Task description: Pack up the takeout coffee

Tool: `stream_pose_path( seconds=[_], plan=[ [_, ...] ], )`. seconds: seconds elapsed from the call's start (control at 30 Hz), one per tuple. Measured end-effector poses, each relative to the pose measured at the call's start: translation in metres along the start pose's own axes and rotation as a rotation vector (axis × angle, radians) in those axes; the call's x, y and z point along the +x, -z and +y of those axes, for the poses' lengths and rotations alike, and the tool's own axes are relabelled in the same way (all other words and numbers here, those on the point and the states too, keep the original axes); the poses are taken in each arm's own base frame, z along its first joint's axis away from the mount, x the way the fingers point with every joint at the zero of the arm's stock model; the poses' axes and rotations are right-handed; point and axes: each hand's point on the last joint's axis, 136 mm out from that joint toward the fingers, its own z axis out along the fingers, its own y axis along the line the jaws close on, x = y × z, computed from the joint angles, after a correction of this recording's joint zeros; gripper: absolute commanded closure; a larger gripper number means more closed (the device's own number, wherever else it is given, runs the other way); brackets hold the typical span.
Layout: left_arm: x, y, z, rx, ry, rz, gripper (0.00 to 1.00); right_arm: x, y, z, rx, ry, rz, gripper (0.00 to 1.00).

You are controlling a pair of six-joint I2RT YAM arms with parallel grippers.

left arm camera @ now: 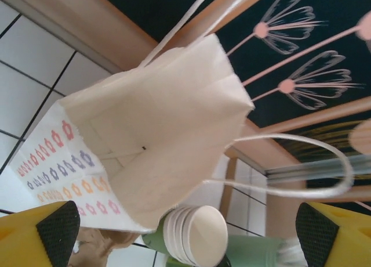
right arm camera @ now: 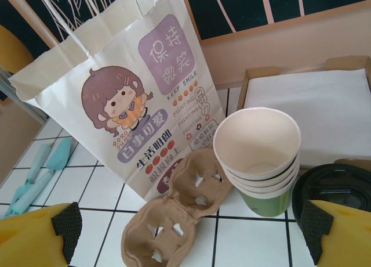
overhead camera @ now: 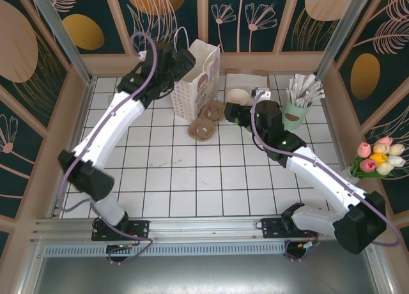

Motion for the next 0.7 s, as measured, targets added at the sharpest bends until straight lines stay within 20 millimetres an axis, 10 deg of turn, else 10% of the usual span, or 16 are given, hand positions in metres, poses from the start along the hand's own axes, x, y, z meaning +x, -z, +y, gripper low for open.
stream_pose_path(
  seconds=[0.37, 0.7],
  plan=[
    [0.047, -0.061, 0.050, -0.328, 0.042, 0.198, 0.33, 0.011, -0.004, 0.003, -0.022, -0.081, 0.002, 0.01],
    [0.042, -0.057, 0.067, -0.394, 0.001, 0.158, 0.99, 0.014, -0.003, 0.006, -0.032, -0.057, 0.011, 0.01]
  ],
)
